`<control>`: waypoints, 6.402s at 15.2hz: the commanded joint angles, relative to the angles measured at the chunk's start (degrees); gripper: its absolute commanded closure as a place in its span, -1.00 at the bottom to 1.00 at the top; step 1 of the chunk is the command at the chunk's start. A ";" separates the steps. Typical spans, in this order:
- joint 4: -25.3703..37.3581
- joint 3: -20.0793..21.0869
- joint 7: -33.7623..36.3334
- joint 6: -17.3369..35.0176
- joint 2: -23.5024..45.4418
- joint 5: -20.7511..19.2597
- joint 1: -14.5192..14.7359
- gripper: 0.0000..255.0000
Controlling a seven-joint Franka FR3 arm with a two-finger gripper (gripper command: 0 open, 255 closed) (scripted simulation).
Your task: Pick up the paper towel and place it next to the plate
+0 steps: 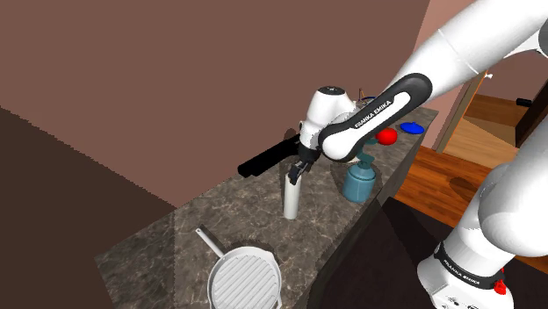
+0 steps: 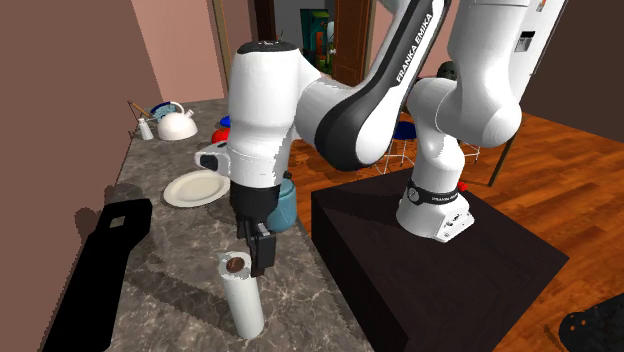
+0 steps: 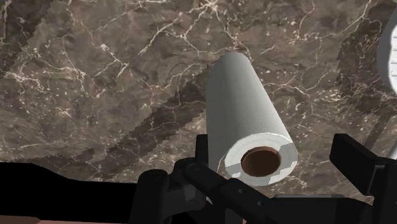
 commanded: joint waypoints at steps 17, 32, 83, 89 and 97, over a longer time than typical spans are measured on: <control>0.56 -0.18 1.29 4.55 5.09 -1.89 -0.22 1.00; 1.90 -0.03 -0.50 -3.01 -1.21 0.49 -0.07 1.00; 21.47 -7.33 -11.22 -39.70 -18.25 2.57 -2.50 1.00; 21.42 -13.50 -19.88 -40.19 -18.56 2.04 -5.37 1.00; 24.98 -21.84 -31.60 -41.13 -15.53 1.94 -8.88 1.00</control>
